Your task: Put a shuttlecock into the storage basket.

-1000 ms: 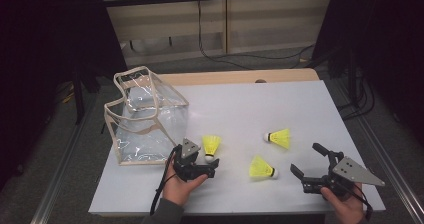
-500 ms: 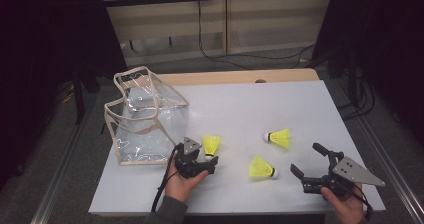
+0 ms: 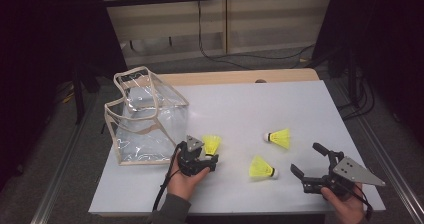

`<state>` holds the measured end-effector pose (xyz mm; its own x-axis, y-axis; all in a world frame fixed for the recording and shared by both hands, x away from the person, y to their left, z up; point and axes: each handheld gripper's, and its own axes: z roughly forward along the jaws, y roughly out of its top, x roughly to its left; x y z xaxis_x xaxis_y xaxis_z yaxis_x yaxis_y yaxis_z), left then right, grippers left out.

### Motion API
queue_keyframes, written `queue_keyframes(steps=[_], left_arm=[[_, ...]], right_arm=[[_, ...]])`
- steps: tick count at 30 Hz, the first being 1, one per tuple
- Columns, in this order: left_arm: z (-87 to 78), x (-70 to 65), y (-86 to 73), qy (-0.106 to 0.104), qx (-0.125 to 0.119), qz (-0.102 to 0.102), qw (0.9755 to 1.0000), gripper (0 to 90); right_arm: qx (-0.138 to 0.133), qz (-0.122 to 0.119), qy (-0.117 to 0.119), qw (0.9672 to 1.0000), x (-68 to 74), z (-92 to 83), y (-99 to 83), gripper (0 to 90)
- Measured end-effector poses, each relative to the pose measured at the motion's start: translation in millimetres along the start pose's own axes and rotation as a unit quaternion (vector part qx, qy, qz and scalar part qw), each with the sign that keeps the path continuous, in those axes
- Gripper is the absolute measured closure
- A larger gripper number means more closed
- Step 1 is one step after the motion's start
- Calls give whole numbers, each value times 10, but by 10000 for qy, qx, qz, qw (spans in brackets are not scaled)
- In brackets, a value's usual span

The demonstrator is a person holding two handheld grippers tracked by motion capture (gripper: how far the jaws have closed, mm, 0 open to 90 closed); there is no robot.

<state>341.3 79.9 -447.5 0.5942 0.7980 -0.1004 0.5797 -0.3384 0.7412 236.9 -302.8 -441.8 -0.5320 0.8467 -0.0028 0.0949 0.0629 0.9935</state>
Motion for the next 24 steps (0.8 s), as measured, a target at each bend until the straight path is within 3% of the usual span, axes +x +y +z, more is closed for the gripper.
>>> queue_keyframes(steps=[15, 24], left_arm=[[18, 18, 15, 173, 89, 78, 9998, 362], [32, 6, 18, 272, 58, 3, 9996, 390]], right_arm=[[-6, 12, -17, 10000, -4, -9, 9, 12], [-15, 24, -7, 10000, -7, -13, 12, 12]])
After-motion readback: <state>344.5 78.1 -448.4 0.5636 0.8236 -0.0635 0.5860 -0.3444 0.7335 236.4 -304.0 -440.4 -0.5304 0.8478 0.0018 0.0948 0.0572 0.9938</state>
